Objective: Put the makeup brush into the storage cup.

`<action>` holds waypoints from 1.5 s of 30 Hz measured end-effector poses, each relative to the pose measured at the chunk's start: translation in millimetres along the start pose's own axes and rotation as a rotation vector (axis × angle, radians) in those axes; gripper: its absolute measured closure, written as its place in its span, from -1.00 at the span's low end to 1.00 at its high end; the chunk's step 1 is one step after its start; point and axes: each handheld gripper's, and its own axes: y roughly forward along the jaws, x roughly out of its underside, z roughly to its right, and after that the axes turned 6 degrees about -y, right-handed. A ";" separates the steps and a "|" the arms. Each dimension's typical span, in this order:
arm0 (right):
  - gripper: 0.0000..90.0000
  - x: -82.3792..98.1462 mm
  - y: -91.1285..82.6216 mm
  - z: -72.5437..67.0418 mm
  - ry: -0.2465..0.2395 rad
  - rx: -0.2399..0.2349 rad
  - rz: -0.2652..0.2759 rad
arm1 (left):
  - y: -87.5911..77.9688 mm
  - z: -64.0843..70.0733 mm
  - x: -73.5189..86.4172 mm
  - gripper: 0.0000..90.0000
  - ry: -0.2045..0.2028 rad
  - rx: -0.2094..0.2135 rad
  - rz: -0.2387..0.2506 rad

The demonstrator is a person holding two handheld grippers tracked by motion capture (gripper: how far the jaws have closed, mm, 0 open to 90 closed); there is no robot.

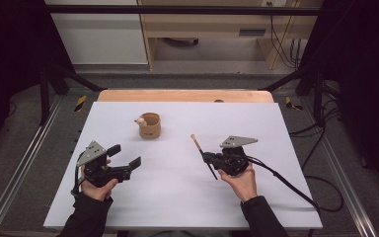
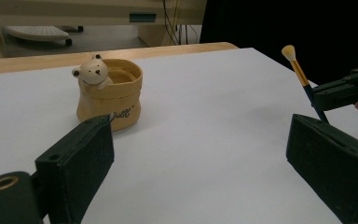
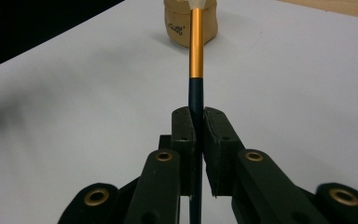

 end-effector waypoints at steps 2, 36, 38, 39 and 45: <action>0.86 0.1 -0.1 -0.1 -0.006 0.004 0.010 | 1.4 1.9 -2.0 -0.84 -0.003 0.004 0.004; 0.86 -6.7 -5.8 -3.2 0.013 -0.022 0.174 | 49.4 46.8 -31.0 -0.81 -0.031 0.122 0.072; 0.86 -7.0 -5.7 -3.4 0.015 -0.025 0.178 | 52.0 49.5 -32.0 -0.81 -0.035 0.129 0.077; 0.86 -6.9 -5.7 -3.7 0.014 -0.025 0.180 | 52.9 50.5 -32.3 -0.81 -0.036 0.131 0.078; 0.86 -7.5 -3.9 -6.0 0.012 -0.033 0.185 | 59.7 56.0 -33.3 -0.80 -0.051 0.146 0.083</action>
